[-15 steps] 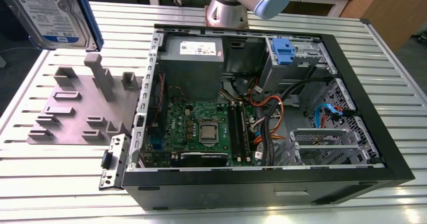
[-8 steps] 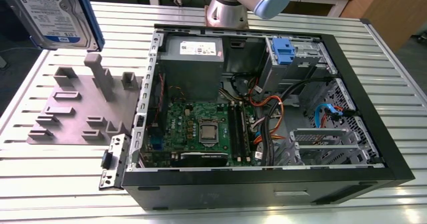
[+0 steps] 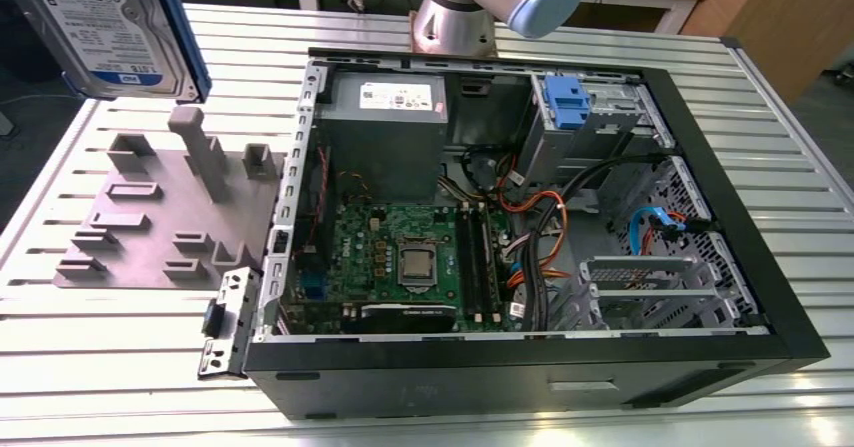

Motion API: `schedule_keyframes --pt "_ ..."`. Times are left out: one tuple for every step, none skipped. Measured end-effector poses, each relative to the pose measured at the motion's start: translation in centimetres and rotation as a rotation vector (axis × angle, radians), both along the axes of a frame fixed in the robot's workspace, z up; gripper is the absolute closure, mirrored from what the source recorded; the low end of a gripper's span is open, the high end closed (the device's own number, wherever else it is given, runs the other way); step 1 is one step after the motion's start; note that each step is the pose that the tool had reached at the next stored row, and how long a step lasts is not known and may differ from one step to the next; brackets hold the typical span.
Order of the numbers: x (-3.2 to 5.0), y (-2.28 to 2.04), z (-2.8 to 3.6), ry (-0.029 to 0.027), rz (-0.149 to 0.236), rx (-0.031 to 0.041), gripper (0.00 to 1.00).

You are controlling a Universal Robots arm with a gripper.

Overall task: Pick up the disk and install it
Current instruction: 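Pick up the disk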

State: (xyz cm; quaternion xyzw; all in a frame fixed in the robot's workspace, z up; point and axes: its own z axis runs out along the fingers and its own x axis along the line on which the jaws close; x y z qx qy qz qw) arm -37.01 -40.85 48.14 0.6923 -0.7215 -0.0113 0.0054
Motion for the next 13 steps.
schedule_keyframes --pt "0.03 0.0 0.0 0.0 0.0 0.0 0.64" --pt "0.05 0.0 0.0 0.0 0.0 0.0 0.64" --pt "0.08 0.0 0.0 0.0 0.0 0.0 0.64" --pt "0.1 0.0 0.0 0.0 0.0 0.0 0.64" --pt "0.13 0.0 0.0 0.0 0.0 0.0 0.64" --pt "0.15 0.0 0.0 0.0 0.0 0.0 0.64" --pt "0.16 0.0 0.0 0.0 0.0 0.0 0.64" --pt "0.18 0.0 0.0 0.0 0.0 0.0 0.64" --pt "0.2 0.0 0.0 0.0 0.0 0.0 0.64" --pt "0.23 0.0 0.0 0.0 0.0 0.0 0.64" --pt "0.24 0.0 0.0 0.0 0.0 0.0 0.64" --pt "0.27 0.0 0.0 -0.0001 0.0 0.0 0.64" --pt "0.29 0.0 0.0 -0.0001 0.0 0.0 0.64"
